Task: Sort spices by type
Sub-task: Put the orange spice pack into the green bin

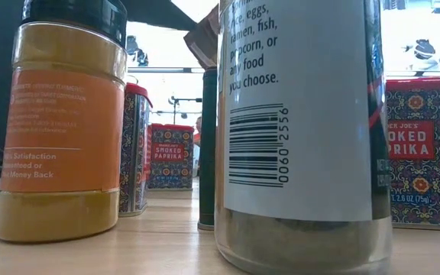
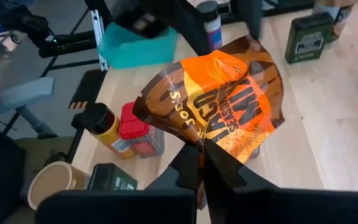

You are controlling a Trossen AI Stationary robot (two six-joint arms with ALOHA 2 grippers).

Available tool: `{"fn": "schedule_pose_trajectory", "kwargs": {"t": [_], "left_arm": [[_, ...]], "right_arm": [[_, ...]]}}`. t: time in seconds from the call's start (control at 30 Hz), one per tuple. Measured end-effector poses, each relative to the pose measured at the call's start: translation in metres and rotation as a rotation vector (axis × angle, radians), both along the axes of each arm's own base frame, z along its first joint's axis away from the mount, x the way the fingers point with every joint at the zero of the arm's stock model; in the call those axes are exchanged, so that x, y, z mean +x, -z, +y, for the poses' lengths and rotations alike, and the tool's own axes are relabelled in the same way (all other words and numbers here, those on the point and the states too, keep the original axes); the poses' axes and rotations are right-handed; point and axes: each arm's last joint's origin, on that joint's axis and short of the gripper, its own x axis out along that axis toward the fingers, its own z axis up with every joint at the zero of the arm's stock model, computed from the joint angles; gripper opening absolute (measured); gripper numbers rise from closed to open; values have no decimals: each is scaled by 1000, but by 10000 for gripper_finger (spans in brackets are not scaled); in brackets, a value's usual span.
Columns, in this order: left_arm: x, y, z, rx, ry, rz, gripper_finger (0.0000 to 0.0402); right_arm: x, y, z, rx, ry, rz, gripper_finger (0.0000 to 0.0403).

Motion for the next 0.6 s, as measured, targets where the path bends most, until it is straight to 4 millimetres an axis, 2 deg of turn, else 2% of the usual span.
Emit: {"fn": "schedule_pose_trajectory", "kwargs": {"t": [0.2, 0.27, 0.4, 0.5, 0.6], "left_arm": [[5, 4, 4, 3, -20, 5, 163], [6, 5, 4, 5, -20, 9, 134], [5, 6, 4, 6, -21, 18, 34], [5, 6, 4, -14, -31, 12, 27], [5, 5, 2, -20, -32, 0, 27]], "right_arm": [[1, -2, 0, -16, -10, -34, 0], [2, -2, -1, -27, -12, -36, 0], [2, -3, -1, -57, -26, -46, 1], [0, -6, -1, -97, -47, -79, 11], [-6, -22, -2, -142, -66, -170, 30]]}}
